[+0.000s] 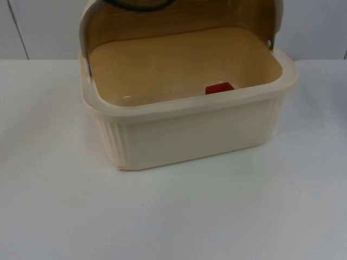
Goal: Open the box lid with the left hand, place the block into the box with the right hand, then close the box lid with the left hand.
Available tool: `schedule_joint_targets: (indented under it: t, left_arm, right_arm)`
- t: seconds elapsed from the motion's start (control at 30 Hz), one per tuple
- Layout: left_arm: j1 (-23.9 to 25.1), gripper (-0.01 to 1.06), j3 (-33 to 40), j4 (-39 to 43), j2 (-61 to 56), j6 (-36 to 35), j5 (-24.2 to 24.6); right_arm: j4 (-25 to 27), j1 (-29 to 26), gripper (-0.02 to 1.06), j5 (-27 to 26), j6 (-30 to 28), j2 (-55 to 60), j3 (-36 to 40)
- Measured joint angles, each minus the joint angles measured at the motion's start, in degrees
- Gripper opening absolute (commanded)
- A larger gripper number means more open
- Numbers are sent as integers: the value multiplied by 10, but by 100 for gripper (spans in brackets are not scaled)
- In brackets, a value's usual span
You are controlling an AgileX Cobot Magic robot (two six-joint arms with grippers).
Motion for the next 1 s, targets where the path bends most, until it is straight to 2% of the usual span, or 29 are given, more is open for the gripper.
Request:
schedule_joint_targets:
  t: [0.17,0.37,0.47,0.57,0.7,1.0]
  left_arm:
    - [0,0,0,-10,0,0,-5]
    - [0,0,0,-40,5,9,31]
    - [0,0,0,-63,9,31,47]
    - [0,0,0,-116,13,85,76]
    - [0,0,0,-138,16,117,106]
    - [0,0,0,-143,19,123,109]
  right_arm:
    - [0,0,105,0,0,0,0]
    - [0,0,105,0,0,0,0]
    - [0,0,105,0,0,0,0]
    - [0,0,105,0,0,0,0]
    - [0,0,105,0,0,0,0]
    - [0,0,105,0,3,0,0]
